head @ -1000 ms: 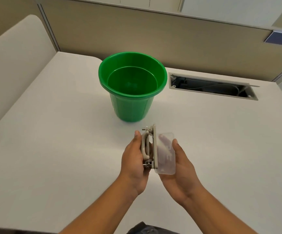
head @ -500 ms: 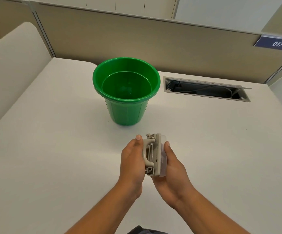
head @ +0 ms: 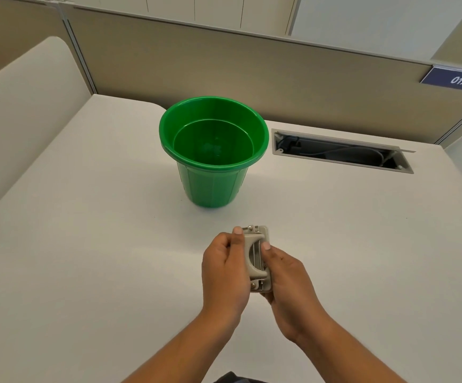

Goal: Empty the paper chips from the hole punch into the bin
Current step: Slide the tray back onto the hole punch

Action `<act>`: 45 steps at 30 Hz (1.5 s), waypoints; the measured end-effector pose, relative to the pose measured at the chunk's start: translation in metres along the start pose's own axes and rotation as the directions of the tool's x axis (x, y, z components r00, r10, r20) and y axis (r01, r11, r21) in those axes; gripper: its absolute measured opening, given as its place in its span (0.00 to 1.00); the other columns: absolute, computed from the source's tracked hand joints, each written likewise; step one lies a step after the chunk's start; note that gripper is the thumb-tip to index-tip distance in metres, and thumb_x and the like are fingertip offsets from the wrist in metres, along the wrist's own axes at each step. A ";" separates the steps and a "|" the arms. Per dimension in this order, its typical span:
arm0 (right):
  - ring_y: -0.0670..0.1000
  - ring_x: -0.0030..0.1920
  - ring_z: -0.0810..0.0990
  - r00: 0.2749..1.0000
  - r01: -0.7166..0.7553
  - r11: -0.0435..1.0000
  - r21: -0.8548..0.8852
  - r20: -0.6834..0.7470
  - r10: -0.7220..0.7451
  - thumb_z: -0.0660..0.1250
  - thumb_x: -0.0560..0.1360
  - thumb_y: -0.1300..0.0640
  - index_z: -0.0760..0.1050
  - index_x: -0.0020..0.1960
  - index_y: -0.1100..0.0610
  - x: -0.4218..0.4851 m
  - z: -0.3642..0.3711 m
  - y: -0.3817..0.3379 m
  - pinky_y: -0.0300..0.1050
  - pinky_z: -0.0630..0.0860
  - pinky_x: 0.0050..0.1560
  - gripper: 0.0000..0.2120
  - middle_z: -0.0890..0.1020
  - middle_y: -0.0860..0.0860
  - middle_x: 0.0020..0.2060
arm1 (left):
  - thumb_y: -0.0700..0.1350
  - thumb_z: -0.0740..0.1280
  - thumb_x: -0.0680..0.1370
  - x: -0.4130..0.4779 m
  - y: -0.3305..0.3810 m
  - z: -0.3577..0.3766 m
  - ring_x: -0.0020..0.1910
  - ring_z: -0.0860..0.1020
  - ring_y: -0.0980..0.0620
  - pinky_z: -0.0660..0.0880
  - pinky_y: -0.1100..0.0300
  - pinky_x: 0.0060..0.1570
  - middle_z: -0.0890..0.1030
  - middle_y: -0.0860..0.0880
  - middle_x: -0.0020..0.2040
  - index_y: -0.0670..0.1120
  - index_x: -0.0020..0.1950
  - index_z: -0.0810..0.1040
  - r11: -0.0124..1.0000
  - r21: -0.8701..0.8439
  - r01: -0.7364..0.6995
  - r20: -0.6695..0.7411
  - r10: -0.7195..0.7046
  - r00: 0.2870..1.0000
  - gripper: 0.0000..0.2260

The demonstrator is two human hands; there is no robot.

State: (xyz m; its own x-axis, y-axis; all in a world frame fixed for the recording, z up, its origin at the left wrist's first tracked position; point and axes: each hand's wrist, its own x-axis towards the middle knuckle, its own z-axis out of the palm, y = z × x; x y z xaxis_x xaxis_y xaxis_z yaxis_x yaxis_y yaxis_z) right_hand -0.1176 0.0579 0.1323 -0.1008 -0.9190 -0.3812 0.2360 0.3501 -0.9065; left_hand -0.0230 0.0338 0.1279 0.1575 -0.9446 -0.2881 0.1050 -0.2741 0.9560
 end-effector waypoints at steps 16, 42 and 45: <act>0.54 0.40 0.85 0.995 0.011 0.997 -0.079 -0.100 -0.019 0.66 0.77 0.56 0.86 0.46 0.56 0.005 -0.011 -0.003 0.47 0.81 0.37 0.10 0.88 0.57 0.41 | 0.41 0.70 0.75 0.018 -0.005 -0.027 0.43 0.85 0.48 0.83 0.53 0.44 0.88 0.47 0.43 0.50 0.47 0.86 0.987 0.056 0.151 0.319 -0.161 0.934 0.06; 0.47 0.33 0.80 0.976 -0.149 0.982 0.115 0.174 0.128 0.71 0.69 0.53 0.82 0.44 0.61 0.009 -0.040 -0.020 0.38 0.79 0.33 0.11 0.83 0.53 0.35 | 0.40 0.71 0.76 0.028 0.013 -0.042 0.35 0.83 0.54 0.76 0.65 0.28 0.88 0.47 0.39 0.47 0.45 0.88 0.989 0.145 0.040 0.499 -0.108 0.860 0.05; 0.46 0.31 0.80 0.983 -0.148 0.981 0.128 0.132 0.131 0.72 0.68 0.53 0.83 0.42 0.61 0.007 -0.041 -0.015 0.35 0.78 0.31 0.10 0.83 0.53 0.33 | 0.39 0.75 0.73 0.029 0.009 -0.040 0.33 0.83 0.53 0.77 0.62 0.29 0.87 0.44 0.37 0.44 0.40 0.87 0.984 0.169 0.055 0.408 -0.121 0.905 0.02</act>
State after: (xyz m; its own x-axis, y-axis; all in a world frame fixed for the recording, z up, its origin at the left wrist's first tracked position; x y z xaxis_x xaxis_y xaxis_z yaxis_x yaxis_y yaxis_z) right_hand -0.1610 0.0535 0.1355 0.0598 -0.8811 -0.4692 0.3703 0.4561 -0.8092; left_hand 0.0220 0.0115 0.1256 -0.2705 -0.8956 -0.3532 -0.0539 -0.3522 0.9344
